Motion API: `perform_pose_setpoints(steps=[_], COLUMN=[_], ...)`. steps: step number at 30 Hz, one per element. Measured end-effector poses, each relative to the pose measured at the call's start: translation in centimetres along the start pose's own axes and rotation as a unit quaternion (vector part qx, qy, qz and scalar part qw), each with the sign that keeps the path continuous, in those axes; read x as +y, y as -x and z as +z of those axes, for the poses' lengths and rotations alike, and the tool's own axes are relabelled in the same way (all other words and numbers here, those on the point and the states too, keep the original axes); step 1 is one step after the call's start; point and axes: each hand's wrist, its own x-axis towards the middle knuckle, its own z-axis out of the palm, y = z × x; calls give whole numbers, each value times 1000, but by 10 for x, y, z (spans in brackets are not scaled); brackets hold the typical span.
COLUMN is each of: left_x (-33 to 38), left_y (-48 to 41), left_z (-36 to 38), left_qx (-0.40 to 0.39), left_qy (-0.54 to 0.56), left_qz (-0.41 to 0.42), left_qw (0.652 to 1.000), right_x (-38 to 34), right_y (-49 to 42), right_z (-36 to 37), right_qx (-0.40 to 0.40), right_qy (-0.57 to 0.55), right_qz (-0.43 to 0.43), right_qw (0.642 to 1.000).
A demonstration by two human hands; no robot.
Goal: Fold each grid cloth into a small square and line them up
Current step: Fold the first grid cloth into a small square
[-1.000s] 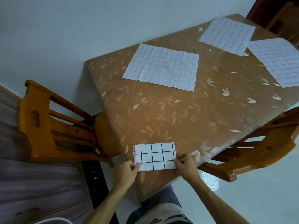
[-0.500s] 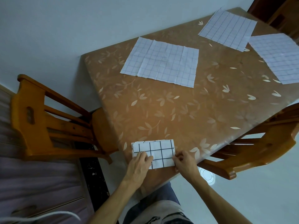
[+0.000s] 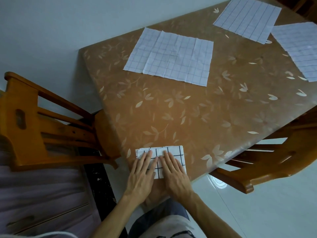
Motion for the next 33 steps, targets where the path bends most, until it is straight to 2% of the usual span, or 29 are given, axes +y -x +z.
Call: perform_pose_setpoints(steps=[9,13,17,19,22,27,30,33], left_x=[-7,-7,-7,-4,7,17,19,21], left_y=[0,-3,-5,-8,-10,-7,-3,2], left_z=[-2,-4,-12,-16,-23,-27,-30,-39], left_qx=[-21,-32,-32,-25,-1,30,51,58], left_qy=[-19,-23,-31,-29,-12,17,66,88], left_qz=[-20,-14,21,35,35,33,47,74], left_qw=[999,999,999,999,999,999,995,992], right_x=[35,18,13,20,33,39,42,44], right_y=[5,-12,-39,-45,-44,-33,-28,-24], right_z=[-16,-38,-66,-70,-74,-88,-89,-90], right_qx=[-28,-1,7,-23,-84,-168,-158,-111], right_qy=[50,-44,-160,-182,-277,-336,-372,-470], right_qz=[67,154,263,297,369,393,423,442], right_qw=[996,987,951,937,883,839,811,756])
